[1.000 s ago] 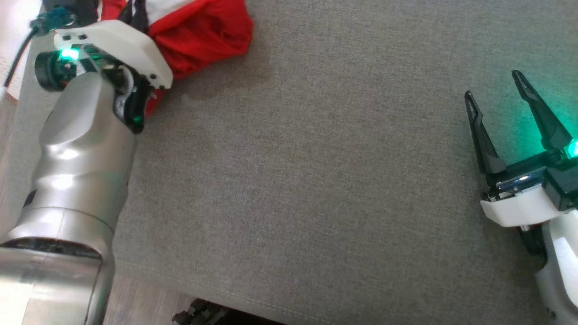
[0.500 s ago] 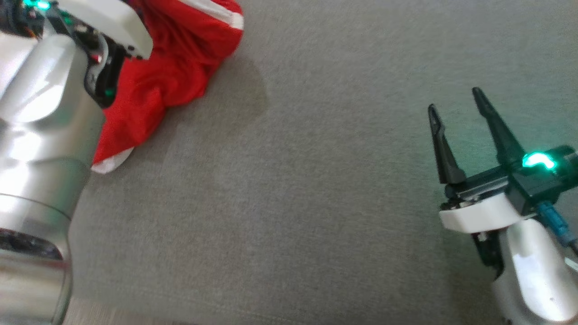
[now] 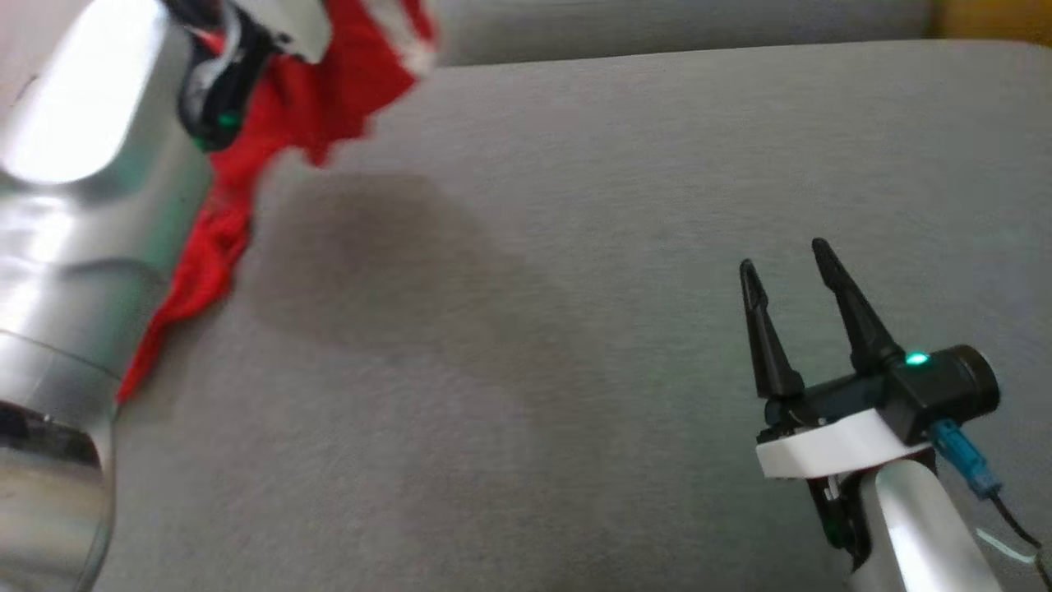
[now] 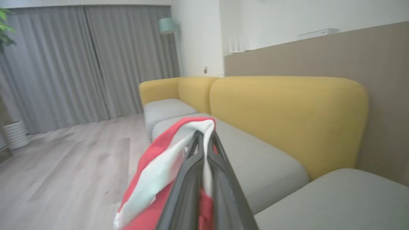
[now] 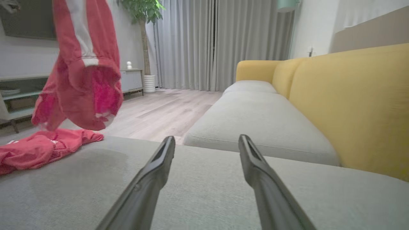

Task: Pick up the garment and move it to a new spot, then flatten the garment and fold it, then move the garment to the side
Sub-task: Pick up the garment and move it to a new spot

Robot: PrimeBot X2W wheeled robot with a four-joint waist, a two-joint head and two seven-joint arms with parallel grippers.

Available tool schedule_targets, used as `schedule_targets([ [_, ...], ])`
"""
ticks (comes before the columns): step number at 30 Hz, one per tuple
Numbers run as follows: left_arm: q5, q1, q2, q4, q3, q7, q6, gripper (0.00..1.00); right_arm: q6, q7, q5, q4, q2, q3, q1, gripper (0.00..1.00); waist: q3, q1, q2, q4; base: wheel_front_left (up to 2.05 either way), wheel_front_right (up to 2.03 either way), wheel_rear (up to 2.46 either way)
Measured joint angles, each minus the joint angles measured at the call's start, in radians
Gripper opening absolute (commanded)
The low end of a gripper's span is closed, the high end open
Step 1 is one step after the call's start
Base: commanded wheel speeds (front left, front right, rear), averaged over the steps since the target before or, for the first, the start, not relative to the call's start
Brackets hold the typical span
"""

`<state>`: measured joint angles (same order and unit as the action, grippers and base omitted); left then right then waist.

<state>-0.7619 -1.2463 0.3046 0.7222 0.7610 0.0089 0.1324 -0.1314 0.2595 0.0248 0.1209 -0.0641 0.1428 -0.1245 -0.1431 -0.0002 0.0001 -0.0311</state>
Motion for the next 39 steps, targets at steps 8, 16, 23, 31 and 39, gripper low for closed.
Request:
schedule_targets([
  [8, -0.069, 0.004, -0.083, -0.081, 0.049, -0.032, 0.000, 0.00, 0.000, 0.000, 0.053, -0.004, 0.005, 0.027, 0.013, 1.00, 0.036, 0.0001, 0.0000, 0.188, 0.00, 0.00, 0.00],
  [16, -0.125, 0.174, -0.160, -0.036, 0.055, -0.156, -0.010, 0.00, 0.000, 0.000, 0.104, -0.006, 0.006, 0.050, 0.012, 1.00, 0.024, 0.0002, 0.0000, 0.336, 0.00, 0.00, 0.00],
  [23, -0.156, 0.442, -0.141, 0.141, 0.056, -0.233, -0.024, 0.00, 0.000, 0.000, 0.125, -0.005, 0.008, 0.053, 0.012, 1.00, -0.022, 0.0004, 0.0000, 0.370, 0.00, 0.00, 0.00],
  [31, -0.013, 0.537, -0.105, 0.049, -0.172, -0.258, -0.091, 1.00, 0.000, 0.000, 0.123, 0.012, 0.009, 0.039, 0.018, 1.00, -0.037, 0.0004, 0.0000, 0.316, 0.00, 0.00, 0.00],
  [39, 0.338, 0.789, -0.150, -0.246, -0.383, -0.263, -0.187, 1.00, 0.000, 0.000, 0.097, 0.040, 0.012, 0.002, 0.080, 1.00, 0.011, 0.0001, 0.0000, 0.237, 0.00, 0.00, 0.00],
])
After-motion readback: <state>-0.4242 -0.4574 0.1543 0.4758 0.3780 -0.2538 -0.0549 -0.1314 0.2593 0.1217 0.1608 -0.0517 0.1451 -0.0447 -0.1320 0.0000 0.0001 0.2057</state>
